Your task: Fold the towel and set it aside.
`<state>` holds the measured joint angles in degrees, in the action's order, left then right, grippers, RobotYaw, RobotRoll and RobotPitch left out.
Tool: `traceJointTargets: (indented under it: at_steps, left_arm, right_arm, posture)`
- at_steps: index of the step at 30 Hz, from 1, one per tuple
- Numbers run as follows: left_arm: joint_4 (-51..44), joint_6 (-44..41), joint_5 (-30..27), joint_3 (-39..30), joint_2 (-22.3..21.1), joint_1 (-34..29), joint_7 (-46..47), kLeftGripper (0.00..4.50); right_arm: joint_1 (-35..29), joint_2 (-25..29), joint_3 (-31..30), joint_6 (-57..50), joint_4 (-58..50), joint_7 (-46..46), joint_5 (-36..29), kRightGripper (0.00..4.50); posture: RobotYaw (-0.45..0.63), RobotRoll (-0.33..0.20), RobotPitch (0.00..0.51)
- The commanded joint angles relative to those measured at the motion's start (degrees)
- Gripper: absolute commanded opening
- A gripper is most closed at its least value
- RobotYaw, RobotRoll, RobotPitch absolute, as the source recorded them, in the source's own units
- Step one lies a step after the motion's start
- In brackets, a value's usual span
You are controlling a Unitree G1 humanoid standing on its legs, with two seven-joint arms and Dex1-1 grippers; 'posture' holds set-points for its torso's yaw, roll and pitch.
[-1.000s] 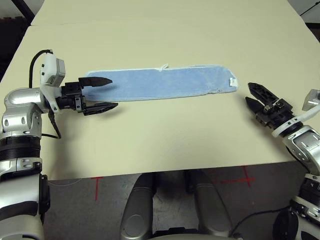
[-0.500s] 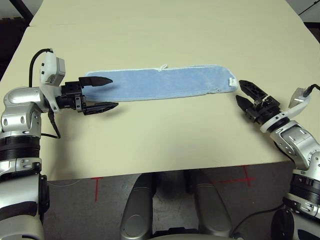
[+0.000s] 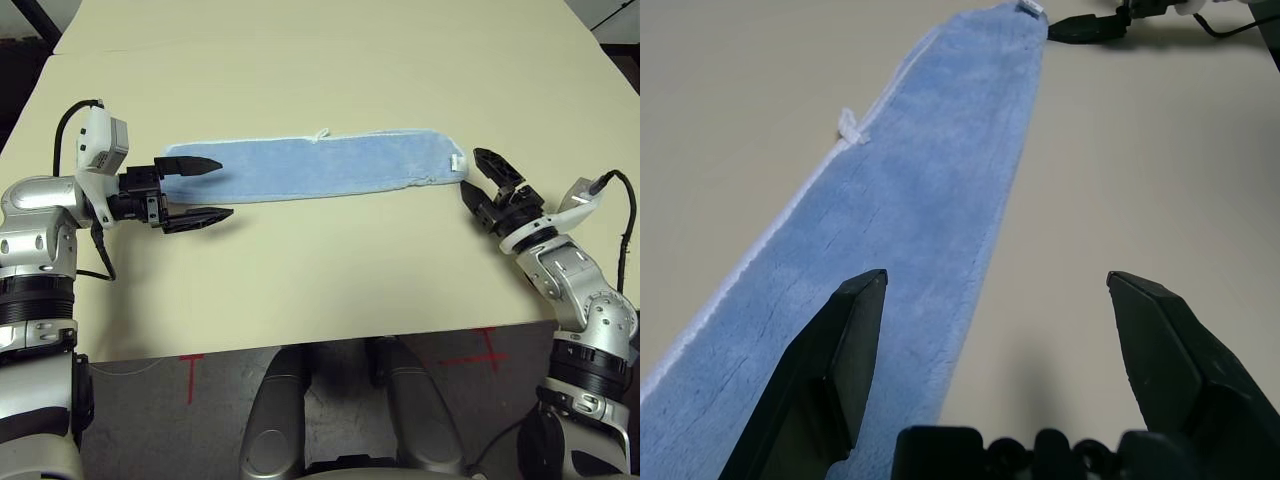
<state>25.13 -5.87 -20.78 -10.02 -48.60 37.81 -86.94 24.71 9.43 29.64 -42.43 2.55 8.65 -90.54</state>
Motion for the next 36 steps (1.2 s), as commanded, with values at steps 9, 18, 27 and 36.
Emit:
traceJointTargets:
  at_steps: [9,18,27,36]
  left_arm:
    - [-1.1,0.0,-0.4,0.9,-0.6,-0.9,-0.3,4.46]
    - [-0.9,0.4,-0.4,0.8,-0.7,-1.5,-0.6,4.46]
    - [-1.3,0.2,-0.6,0.7,-0.4,-2.3,-0.2,4.46]
    - [-1.3,-0.2,-0.5,0.9,-0.4,-1.8,0.1,4.46]
  right_arm:
    - [0.9,-0.6,-1.2,1.0,3.9,0.2,3.2,4.5]
    - [-3.5,-2.1,-0.4,2.1,-6.5,11.0,-4.0,4.5]
    - [-5.4,-2.2,-2.3,6.7,-11.7,18.8,-10.0,4.5]
    - [0.8,-2.9,-5.1,10.1,-2.9,13.3,-3.3,4.5]
  posture:
    - [0.08,0.0,0.321]
    - [0.08,0.0,0.332]
    - [0.07,0.0,0.34]
    - [0.08,0.0,0.34]
